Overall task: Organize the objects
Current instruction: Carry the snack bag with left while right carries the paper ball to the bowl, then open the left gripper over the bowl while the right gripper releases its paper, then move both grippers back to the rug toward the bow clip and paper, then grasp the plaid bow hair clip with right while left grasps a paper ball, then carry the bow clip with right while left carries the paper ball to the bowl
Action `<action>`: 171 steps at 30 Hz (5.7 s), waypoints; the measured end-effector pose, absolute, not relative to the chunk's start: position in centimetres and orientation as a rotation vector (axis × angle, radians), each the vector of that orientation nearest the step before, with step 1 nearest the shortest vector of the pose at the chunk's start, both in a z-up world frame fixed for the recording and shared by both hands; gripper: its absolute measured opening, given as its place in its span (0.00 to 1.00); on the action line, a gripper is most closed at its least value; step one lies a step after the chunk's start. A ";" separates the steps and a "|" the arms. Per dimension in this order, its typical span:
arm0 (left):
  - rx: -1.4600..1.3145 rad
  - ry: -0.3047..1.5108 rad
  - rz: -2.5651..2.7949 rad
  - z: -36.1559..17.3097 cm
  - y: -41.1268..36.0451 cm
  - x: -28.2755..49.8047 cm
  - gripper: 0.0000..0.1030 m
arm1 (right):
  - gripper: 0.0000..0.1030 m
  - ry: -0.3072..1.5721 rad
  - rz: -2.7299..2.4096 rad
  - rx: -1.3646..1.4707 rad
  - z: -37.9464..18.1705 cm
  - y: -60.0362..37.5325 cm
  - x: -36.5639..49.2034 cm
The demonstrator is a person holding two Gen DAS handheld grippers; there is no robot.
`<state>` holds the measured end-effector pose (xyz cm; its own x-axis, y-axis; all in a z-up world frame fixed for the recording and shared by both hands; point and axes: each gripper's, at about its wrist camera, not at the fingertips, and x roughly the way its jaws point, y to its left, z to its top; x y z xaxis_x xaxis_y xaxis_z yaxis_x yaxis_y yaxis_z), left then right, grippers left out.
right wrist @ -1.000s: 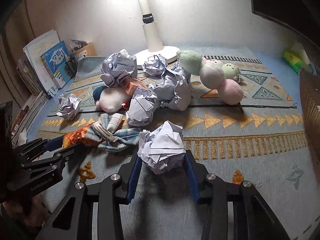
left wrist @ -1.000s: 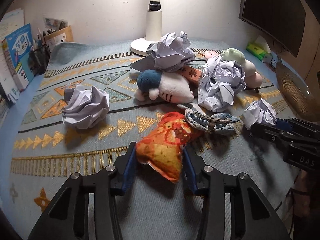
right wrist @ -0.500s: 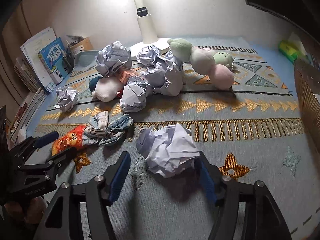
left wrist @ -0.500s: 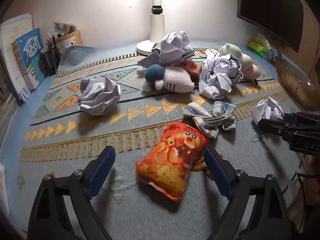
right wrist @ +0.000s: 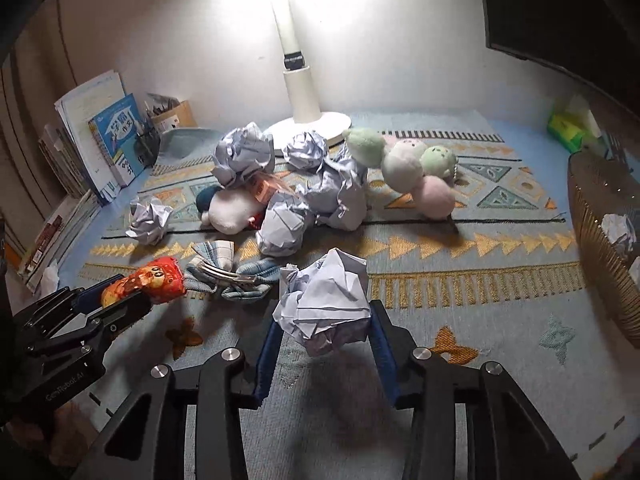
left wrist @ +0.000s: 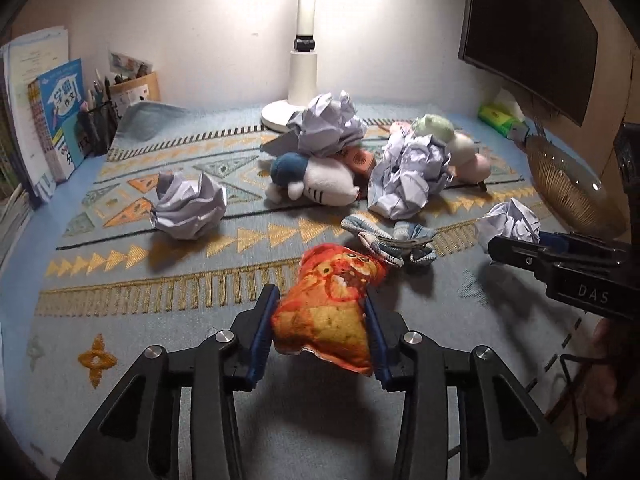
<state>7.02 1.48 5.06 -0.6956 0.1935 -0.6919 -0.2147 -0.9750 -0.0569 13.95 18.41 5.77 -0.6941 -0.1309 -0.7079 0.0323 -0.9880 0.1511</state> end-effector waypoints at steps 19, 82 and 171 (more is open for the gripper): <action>-0.829 0.057 2.515 12.3 15.1 4.7 0.37 | 0.40 -0.561 -3.075 0.939 13.3 31.4 20.5; -0.807 -0.069 2.667 11.5 11.2 5.7 0.84 | 0.64 -0.606 -2.871 1.096 10.3 25.9 14.9; -0.930 0.190 2.667 4.9 9.8 4.0 0.57 | 0.67 -0.280 -2.660 1.438 3.7 21.2 13.9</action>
<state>3.98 9.81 4.89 -0.7416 0.2450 -0.6245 -0.3311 -0.9433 0.0232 13.93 21.24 3.70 -0.5471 -0.1788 -0.8178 0.0046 -0.9776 0.2106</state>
